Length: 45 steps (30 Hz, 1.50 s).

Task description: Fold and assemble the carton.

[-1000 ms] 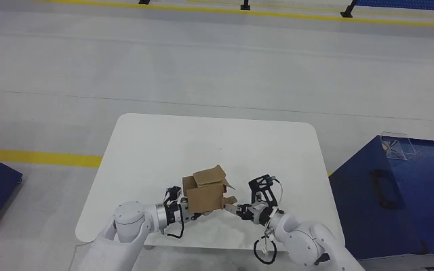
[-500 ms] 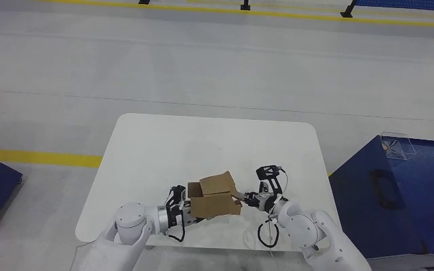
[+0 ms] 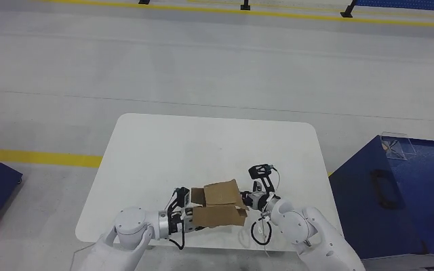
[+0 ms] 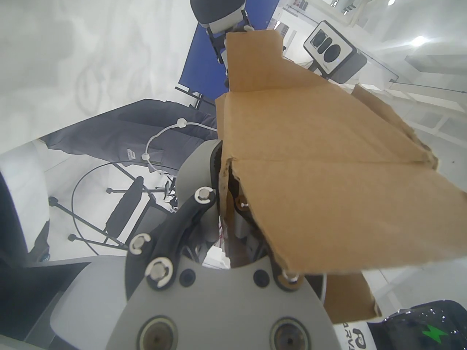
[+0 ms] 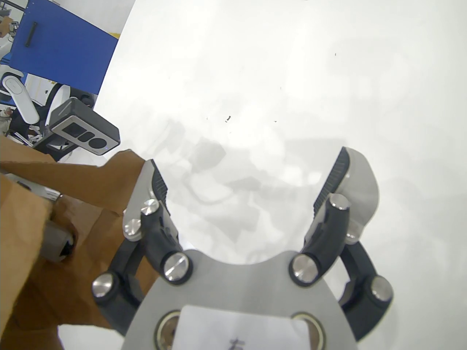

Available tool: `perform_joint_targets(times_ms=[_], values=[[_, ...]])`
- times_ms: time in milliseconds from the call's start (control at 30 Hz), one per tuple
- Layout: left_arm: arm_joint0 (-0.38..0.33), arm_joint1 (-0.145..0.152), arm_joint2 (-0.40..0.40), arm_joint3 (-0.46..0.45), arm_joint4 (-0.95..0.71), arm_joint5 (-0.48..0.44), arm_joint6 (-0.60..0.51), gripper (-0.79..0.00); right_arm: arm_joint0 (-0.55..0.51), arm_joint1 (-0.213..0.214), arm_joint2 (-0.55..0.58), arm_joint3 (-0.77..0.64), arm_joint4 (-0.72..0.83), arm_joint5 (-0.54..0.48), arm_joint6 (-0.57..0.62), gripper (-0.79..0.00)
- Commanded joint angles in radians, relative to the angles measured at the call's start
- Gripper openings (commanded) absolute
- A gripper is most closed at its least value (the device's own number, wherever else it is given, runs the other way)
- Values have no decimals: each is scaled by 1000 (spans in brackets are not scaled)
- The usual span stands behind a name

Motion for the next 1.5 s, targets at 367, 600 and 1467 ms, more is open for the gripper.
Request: perform_joint_targets(times_ms=[367,600,1467], values=[[-31,-3,9,79,-78,115,88,-785,-153,27,191,-152,92,-127,-53,0],[-58,-6,19,105,-121,168,113,-785,-192,28,202,-175,65,-125,-67,0],[10,19,27,16,3,-15,119,-785,-117,-1,71,-97,27,-83,-59,0]])
